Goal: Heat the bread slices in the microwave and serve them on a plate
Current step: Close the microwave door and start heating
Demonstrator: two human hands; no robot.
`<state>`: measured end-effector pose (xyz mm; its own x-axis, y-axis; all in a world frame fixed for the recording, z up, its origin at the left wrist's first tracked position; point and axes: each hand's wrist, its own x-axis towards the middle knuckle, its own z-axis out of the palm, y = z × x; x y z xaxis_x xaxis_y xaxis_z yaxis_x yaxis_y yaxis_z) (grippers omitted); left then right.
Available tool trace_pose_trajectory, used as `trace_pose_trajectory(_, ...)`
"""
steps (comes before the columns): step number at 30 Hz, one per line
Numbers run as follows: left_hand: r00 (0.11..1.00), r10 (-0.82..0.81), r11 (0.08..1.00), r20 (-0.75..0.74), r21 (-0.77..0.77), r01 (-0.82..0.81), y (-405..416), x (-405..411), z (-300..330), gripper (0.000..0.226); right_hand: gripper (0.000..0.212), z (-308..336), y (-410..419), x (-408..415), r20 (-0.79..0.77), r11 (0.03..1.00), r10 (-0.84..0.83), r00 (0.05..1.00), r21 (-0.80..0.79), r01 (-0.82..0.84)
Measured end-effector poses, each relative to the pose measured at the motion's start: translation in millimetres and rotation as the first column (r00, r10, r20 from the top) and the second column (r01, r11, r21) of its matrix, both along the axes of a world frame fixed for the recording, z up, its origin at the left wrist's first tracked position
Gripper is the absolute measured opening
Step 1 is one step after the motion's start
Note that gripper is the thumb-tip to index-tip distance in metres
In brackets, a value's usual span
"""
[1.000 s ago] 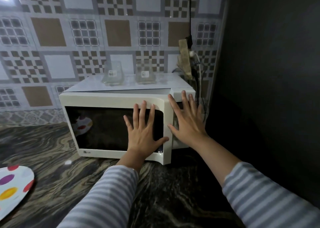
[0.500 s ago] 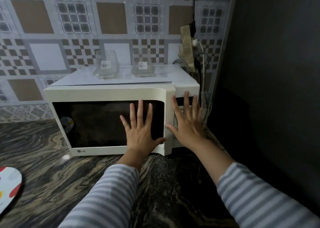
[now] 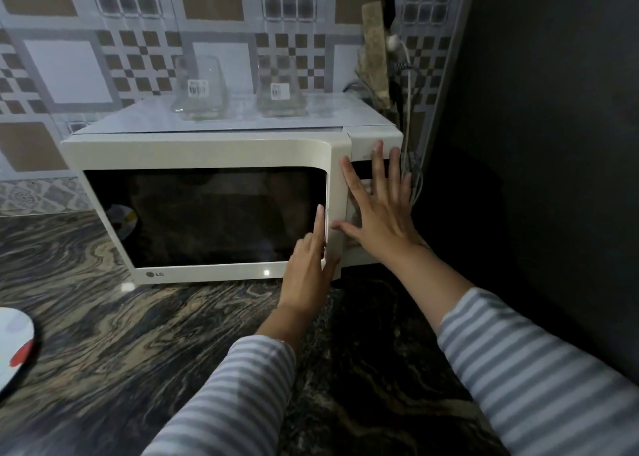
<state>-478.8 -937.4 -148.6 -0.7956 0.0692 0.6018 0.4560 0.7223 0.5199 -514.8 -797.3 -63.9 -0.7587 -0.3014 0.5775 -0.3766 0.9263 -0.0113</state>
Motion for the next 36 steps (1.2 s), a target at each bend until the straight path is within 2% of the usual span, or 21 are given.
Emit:
trace_pose_trajectory(3, 0.996, -0.083, 0.984, 0.035, 0.158, 0.077, 5.4, -3.3, 1.1, 0.101, 0.117, 9.9, 1.2, -2.7, -0.031, 0.998, 0.037, 0.999, 0.042, -0.036)
trace_pose_trajectory(6, 0.994, -0.107, 0.975, 0.02, 0.196, 0.101, 3.8, -8.4, 0.0, 0.104, 0.119, 14.0, 0.8, -5.0, -0.035, 0.996, 0.062, 0.997, 0.059, -0.06)
trace_pose_trajectory(11, 0.997, -0.048, 0.988, 0.056, 0.15, 0.039, -3.5, -15.9, 0.8, 0.114, 0.12, 9.5, -1.8, -10.2, -0.044, 0.996, 0.087, 0.995, 0.031, -0.085)
trace_pose_trajectory(18, 0.999, -0.001, 0.995, 0.042, 0.099, -0.003, -1.5, -23.6, 2.9, 0.118, 0.119, 7.3, -7.0, -12.6, -0.066, 0.999, 0.029, 0.997, 0.03, -0.027)
trace_pose_trajectory(27, 0.997, 0.002, 0.99, 0.083, 0.137, -0.014, 4.3, -29.5, 7.2, 0.103, 0.117, 3.0, -15.4, -14.1, -0.112, 0.992, -0.082, 0.99, 0.088, 0.092)
trace_pose_trajectory(32, 0.993, -0.045, 0.995, 0.111, 0.091, 0.035, 0.7, -27.1, 10.9, 0.106, 0.114, 7.2, -13.1, -8.7, -0.064, 0.99, -0.073, 0.995, 0.115, 0.08)
trace_pose_trajectory(36, 0.987, -0.07, 0.998, 0.144, 0.012, 0.069, 1.8, -11.3, -0.1, 0.104, 0.1, 1.0, -3.6, 5.9, -0.003, 0.993, -0.042, 0.999, 0.114, 0.042)
